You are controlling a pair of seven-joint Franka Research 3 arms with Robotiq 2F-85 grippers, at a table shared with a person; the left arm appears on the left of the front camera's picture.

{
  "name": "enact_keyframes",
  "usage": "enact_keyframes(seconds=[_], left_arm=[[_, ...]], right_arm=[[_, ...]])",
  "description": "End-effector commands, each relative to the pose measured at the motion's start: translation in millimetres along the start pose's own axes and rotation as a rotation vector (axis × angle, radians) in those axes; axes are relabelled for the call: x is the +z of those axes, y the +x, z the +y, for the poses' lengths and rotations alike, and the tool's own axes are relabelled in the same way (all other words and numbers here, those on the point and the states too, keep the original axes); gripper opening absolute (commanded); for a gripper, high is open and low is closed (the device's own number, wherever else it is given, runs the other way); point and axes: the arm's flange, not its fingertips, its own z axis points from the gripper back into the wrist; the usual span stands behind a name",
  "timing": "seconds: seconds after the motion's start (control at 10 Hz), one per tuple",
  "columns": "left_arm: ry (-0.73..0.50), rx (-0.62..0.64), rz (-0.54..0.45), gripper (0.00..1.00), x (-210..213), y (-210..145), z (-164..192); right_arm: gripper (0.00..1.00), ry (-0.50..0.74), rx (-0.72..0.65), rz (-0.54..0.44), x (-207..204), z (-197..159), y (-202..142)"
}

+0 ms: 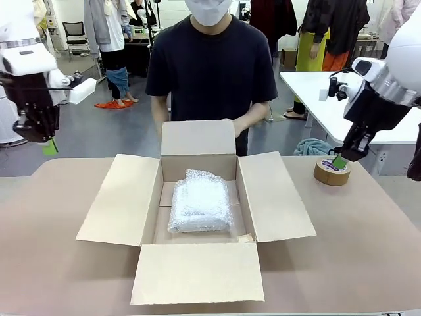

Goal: Wrap the clocks to prevent damage.
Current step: Once the human has placed the objects inside and stepped back, release both hands from the side flaps of the Package Box.

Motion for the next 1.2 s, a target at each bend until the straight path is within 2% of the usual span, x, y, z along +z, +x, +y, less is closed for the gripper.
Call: enact_keyframes(seconds=[0.0,0.3,1.1], left_arm=[[0.002,-0.092,0.031,0.00,4,-7,7],[0.019,-0.096,-0.010,0.00,-6,-7,3],[0.000,-0.093,0.007,0.00,0,-5,2]], right_arm=[[0.01,0.059,0.083,-0.009,5,-11,-9],[0.01,0.076,0.135,-0.001,-4,-16,-16],[0.01,0.056,0.120,0.006,-2,-8,-15]])
